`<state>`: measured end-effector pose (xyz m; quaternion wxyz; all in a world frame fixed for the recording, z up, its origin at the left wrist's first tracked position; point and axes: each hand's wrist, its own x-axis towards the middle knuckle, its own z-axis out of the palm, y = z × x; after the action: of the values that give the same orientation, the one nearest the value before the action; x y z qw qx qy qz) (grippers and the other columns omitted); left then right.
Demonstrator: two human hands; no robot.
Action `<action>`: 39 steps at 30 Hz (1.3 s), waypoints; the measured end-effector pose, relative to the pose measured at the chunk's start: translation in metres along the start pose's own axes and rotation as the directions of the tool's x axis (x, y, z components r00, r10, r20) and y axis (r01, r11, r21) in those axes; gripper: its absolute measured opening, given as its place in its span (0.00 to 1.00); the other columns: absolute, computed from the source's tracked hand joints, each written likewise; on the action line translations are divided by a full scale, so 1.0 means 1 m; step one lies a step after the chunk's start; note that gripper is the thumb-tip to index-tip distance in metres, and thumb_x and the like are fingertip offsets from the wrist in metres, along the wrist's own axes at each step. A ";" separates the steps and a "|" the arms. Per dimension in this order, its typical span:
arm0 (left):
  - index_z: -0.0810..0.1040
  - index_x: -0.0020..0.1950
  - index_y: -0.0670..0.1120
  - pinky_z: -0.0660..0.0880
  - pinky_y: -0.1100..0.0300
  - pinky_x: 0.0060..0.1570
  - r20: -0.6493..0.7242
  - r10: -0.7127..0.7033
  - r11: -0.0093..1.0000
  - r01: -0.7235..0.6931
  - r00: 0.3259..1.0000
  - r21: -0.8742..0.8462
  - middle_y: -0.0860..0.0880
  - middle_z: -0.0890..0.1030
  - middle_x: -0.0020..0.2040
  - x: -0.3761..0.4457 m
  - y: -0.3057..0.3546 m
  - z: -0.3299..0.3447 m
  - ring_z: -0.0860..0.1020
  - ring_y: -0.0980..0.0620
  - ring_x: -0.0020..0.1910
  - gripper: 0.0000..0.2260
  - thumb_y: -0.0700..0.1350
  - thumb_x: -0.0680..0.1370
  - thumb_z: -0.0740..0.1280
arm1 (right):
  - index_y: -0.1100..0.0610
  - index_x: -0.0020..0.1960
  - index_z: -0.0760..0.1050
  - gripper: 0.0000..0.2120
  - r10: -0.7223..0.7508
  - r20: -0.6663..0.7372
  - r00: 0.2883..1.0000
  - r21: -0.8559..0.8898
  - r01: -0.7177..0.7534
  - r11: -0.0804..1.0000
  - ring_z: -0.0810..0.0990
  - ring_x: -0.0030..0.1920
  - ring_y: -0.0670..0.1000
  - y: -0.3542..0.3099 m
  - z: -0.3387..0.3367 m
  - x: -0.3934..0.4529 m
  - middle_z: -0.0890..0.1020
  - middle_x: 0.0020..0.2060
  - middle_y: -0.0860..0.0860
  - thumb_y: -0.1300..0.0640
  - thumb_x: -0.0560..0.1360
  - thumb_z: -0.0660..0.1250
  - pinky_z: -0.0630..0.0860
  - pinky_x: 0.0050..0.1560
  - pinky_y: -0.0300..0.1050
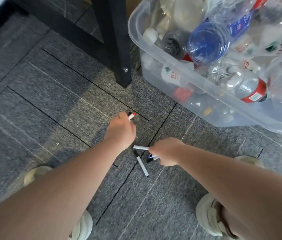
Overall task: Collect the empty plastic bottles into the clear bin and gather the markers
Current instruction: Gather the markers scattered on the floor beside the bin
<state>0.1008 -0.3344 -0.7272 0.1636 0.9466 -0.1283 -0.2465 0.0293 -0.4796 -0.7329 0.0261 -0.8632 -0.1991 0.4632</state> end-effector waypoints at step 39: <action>0.70 0.55 0.36 0.55 0.63 0.25 -0.132 -0.250 0.961 0.229 0.959 -0.156 0.43 0.72 0.41 -0.045 -0.014 0.008 0.63 0.56 0.28 0.12 0.46 0.82 0.58 | 0.55 0.53 0.74 0.06 0.339 -0.197 0.920 0.400 -0.241 0.884 0.74 0.31 0.47 -0.018 -0.004 0.016 0.75 0.34 0.47 0.60 0.76 0.64 0.68 0.25 0.39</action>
<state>0.0613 -0.3089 -0.7198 0.2074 0.9572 0.0175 -0.2010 0.0350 -0.4565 -0.7393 0.1433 -0.9163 0.0290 0.3729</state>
